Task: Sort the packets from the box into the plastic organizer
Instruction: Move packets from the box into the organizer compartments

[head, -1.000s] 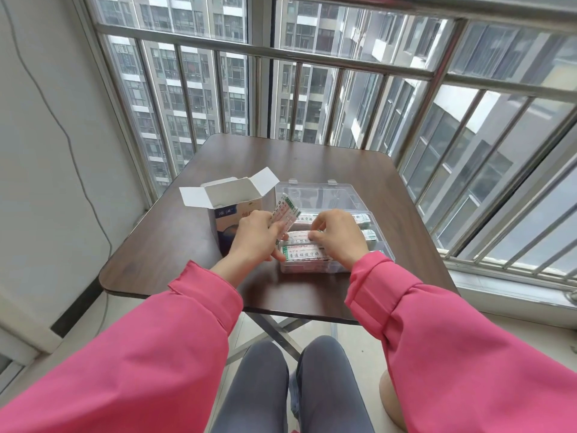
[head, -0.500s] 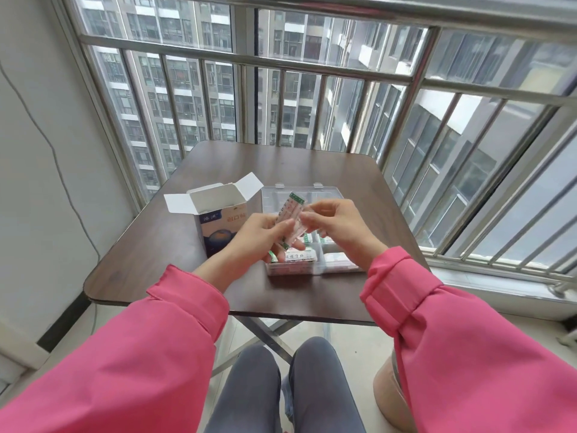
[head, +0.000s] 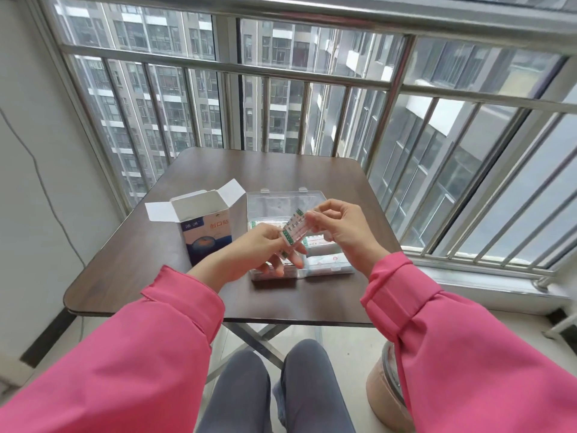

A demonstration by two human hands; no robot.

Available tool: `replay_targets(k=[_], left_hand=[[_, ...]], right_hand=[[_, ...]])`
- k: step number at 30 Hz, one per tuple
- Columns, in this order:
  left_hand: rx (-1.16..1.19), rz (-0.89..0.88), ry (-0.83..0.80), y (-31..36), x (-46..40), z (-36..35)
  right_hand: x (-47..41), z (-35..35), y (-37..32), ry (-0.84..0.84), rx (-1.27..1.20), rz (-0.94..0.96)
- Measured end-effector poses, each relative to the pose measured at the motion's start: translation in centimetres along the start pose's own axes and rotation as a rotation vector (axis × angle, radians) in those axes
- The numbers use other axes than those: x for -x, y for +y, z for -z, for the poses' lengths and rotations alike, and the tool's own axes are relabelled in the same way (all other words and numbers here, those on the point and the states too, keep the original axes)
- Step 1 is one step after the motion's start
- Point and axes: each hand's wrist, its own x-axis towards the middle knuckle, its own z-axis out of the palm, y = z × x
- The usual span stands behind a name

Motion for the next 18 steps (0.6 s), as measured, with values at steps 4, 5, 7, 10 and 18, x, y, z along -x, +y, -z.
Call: replay_targets(k=[4,5,7,10,18], left_hand=[[0.023,-0.017,0.008,0.5,-0.6,-0.3],[0.043,-0.021,0.001,0.8,-0.7,-0.5],[0.118,-0.01,0.02,1.3,-1.3,-0.9],[0.335,0.1,0.133,2.1,-2.7,-1.8],[-0.174,-0.102,0.294,2.3,-5.4,-2.9]], right_hand=[[0.2,0.5,0.2,0.009,0.01,-0.009],[0.2,0.6,0.3,0.01,0.007,-0.007],[0.2,1.0,0.4,0.014,-0.005,0.002],[-0.1,1.7,0.7,0.064,0.0,0.002],[-1.6,4.1,1.7,0.032,0.155,0.052]])
